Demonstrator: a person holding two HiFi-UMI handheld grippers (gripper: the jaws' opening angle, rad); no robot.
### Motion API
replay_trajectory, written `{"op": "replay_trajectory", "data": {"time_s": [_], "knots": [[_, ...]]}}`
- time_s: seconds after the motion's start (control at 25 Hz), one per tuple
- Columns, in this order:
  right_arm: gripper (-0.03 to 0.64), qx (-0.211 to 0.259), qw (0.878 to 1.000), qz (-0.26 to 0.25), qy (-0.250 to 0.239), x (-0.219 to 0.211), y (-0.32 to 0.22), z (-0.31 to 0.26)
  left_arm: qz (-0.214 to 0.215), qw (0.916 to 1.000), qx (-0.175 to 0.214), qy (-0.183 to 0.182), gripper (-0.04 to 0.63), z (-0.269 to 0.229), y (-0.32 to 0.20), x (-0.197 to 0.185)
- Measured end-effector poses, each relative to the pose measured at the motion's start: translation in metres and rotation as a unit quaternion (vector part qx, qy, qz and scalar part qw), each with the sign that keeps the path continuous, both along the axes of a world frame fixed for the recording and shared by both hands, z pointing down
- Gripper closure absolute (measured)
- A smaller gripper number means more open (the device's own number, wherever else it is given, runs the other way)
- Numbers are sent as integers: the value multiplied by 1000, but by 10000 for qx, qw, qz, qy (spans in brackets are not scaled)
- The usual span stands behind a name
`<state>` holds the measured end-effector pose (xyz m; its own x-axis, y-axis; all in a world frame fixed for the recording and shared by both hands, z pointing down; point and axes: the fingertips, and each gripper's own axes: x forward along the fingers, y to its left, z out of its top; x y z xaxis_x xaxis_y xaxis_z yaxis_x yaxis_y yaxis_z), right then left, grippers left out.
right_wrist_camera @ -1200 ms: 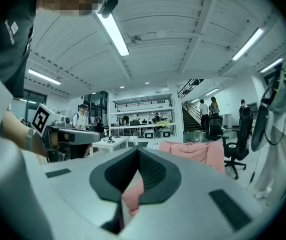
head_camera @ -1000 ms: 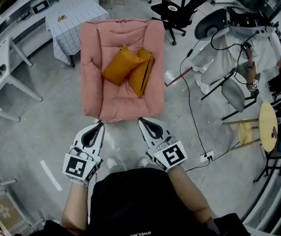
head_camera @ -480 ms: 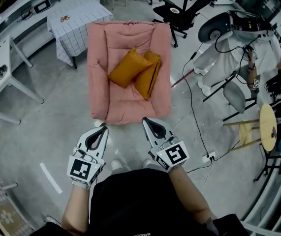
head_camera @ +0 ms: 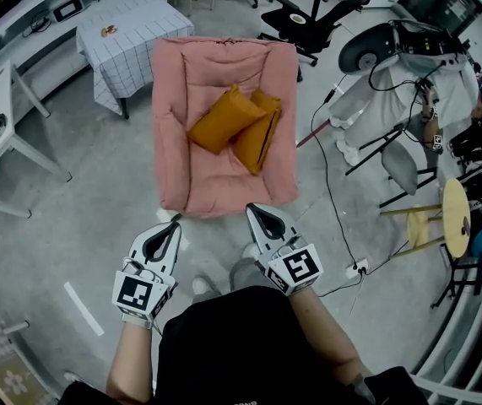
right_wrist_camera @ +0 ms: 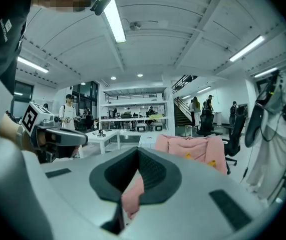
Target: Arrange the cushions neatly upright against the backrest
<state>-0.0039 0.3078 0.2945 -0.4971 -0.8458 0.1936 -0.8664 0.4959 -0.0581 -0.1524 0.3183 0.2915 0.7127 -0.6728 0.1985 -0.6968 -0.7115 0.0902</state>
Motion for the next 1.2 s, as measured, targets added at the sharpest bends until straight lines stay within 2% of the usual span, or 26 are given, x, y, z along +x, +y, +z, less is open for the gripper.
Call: {"op": "replay_trajectory", "data": {"time_s": [0.24, 0.64, 0.88, 1.2], "knots": [[615, -122, 9998, 65, -127, 16, -42, 14, -129, 9997, -202, -63, 584, 18, -35, 10], [615, -400, 9974, -195, -563, 90, -150, 26, -469, 9976, -370, -351, 584, 21, -125, 76], [615, -630, 9951, -619, -441, 121, -203, 44, -755, 9944, -498, -553, 583, 18, -172, 113], [588, -988, 9913, -864, -109, 148, -255, 76, -1070, 9886, -685, -805, 583, 26, -215, 131]]}}
